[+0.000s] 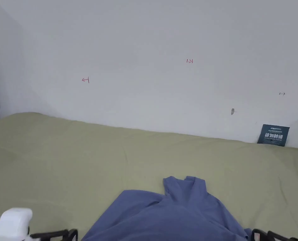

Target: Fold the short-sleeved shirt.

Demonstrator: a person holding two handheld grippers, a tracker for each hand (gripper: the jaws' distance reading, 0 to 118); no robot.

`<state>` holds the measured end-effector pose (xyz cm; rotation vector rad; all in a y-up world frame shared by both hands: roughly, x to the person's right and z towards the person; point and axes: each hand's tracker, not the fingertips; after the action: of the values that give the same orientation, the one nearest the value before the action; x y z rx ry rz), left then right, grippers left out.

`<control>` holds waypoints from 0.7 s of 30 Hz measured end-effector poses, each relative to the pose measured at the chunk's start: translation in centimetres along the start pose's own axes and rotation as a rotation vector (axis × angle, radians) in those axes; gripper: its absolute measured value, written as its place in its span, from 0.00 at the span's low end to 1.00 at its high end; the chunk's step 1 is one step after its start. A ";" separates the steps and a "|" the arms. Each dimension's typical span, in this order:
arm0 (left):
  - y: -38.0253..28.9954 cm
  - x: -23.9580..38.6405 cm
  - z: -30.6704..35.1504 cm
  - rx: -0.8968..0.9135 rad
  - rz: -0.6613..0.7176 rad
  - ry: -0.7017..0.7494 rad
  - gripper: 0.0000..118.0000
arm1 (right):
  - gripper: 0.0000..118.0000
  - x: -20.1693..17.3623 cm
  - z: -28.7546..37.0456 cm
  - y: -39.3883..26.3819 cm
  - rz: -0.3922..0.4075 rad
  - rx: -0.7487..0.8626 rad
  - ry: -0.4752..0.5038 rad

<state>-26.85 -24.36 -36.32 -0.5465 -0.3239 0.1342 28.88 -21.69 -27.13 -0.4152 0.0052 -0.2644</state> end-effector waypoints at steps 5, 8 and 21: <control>0.8 6.3 3.2 0.086 -0.102 0.103 0.99 | 0.89 -5.5 4.9 -0.2 0.013 0.052 -0.039; -0.8 9.6 5.9 0.112 -0.102 0.137 0.88 | 0.82 -8.4 7.7 -2.2 0.038 0.040 -0.061; -12.5 13.6 15.3 0.027 -0.150 0.241 0.00 | 0.01 -14.4 14.4 -12.9 0.151 -0.049 -0.061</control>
<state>-18.69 -24.62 -13.76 -0.5041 -0.1277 -0.0727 12.51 -23.65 -9.48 -0.4690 -0.0162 -0.1026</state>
